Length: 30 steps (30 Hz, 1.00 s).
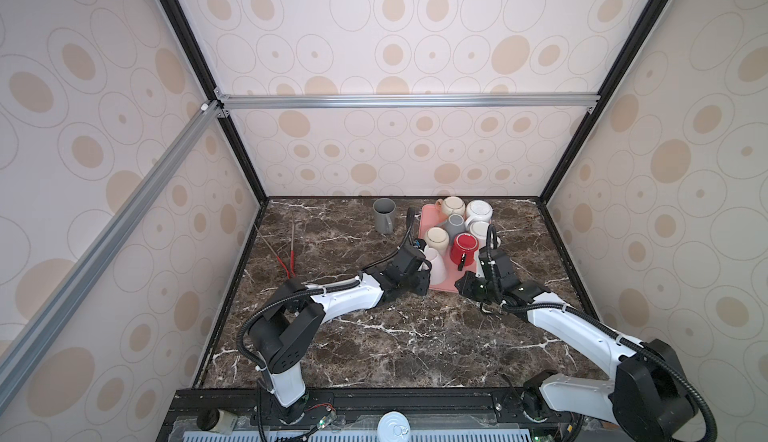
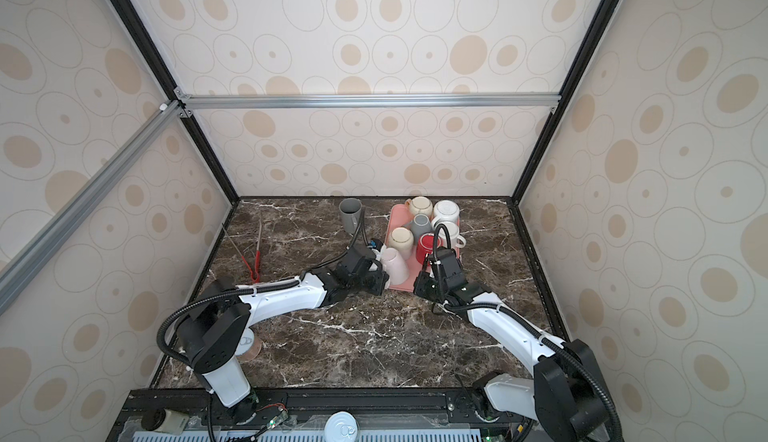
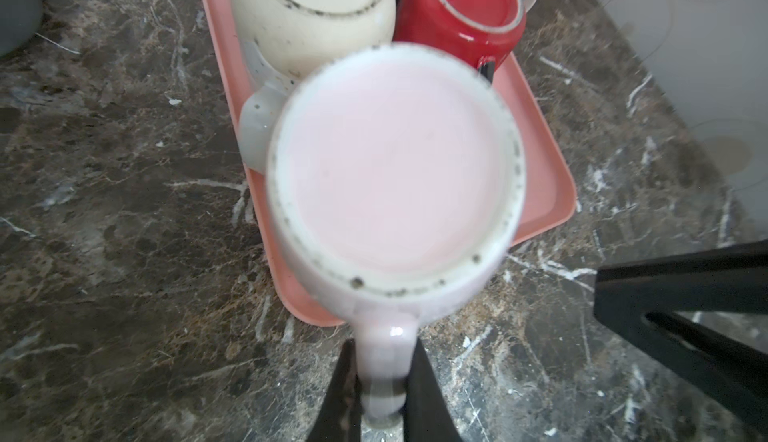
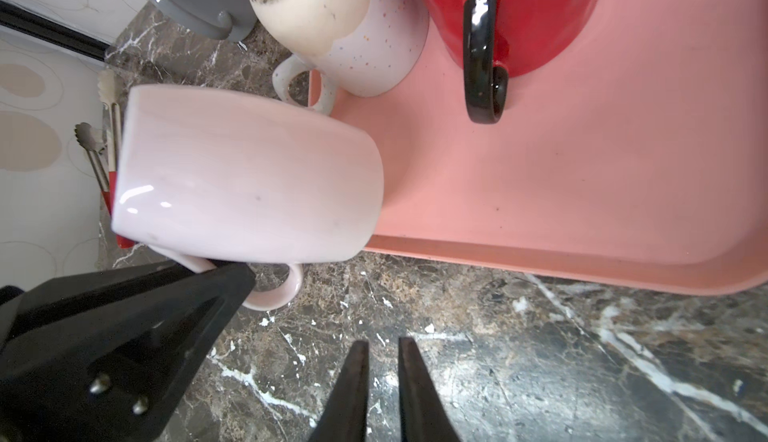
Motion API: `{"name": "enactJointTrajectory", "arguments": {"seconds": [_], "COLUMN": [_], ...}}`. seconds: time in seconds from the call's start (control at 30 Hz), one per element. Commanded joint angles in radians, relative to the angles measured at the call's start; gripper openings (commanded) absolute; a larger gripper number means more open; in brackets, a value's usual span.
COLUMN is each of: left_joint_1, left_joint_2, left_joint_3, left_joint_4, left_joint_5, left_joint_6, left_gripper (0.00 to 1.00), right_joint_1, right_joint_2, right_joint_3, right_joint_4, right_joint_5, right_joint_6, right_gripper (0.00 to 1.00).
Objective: Turn the mug right side up
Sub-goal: 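Lift the pink mug off the tray with the left gripper while the right rises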
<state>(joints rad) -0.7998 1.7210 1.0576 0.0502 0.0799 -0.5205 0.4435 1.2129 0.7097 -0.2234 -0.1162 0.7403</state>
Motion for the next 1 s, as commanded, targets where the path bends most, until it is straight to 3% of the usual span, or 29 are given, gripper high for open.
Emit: {"name": "enactJointTrajectory", "arguments": {"seconds": [0.0, 0.13, 0.3, 0.5, 0.73, 0.97], "left_joint_1": [0.053, 0.108, 0.150, 0.211, 0.265, 0.276], "left_joint_2": [-0.075, -0.134, -0.217, -0.307, -0.348, -0.351], "left_joint_3": [-0.052, -0.149, -0.222, -0.269, -0.307, -0.314], "left_joint_4": [0.217, 0.388, 0.578, 0.777, 1.038, 1.187], "left_joint_5": [0.091, 0.175, 0.261, 0.302, 0.333, 0.366], "left_joint_6": [-0.108, -0.201, -0.234, -0.306, -0.508, -0.609], "left_gripper": [0.00, 0.00, 0.00, 0.00, 0.00, 0.00], "right_joint_1": [-0.002, -0.002, -0.002, 0.000, 0.084, 0.144], "right_joint_2": [-0.032, -0.058, -0.082, -0.108, -0.110, -0.027], "right_joint_3": [-0.008, -0.004, -0.004, -0.012, 0.017, 0.101], "right_joint_4": [0.027, 0.056, 0.137, 0.356, 0.557, 0.677], "right_joint_5": [-0.004, -0.022, -0.086, -0.220, -0.286, -0.343], "right_joint_6": [0.024, 0.038, 0.071, 0.095, 0.050, 0.047], "right_gripper": [0.18, 0.18, 0.21, 0.24, 0.24, 0.39]}}
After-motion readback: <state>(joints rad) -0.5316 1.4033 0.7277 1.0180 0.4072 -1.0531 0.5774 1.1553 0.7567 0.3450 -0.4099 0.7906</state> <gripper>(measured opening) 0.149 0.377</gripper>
